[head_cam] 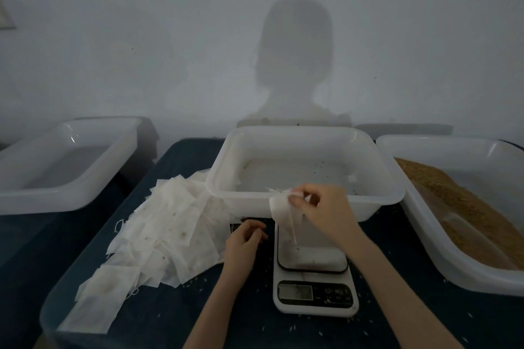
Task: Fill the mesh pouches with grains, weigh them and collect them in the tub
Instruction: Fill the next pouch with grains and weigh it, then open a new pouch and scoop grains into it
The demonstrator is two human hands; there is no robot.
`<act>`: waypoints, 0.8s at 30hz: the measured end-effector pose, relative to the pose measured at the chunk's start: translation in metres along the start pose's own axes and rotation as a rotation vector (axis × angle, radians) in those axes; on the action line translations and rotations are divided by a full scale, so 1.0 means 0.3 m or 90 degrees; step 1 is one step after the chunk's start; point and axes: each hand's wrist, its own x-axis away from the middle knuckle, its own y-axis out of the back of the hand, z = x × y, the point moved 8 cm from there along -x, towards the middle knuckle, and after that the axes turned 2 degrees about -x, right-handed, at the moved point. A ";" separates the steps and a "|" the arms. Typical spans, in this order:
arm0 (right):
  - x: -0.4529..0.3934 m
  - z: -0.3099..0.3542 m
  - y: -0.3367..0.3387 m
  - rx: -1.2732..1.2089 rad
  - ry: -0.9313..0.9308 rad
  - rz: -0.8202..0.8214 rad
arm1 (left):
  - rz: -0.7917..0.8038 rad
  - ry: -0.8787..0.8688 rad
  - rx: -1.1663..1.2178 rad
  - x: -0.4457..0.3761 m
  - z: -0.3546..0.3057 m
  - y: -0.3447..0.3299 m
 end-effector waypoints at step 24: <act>-0.192 -0.283 -0.022 0.293 -0.247 0.459 | -0.003 0.016 0.057 0.023 -0.021 0.008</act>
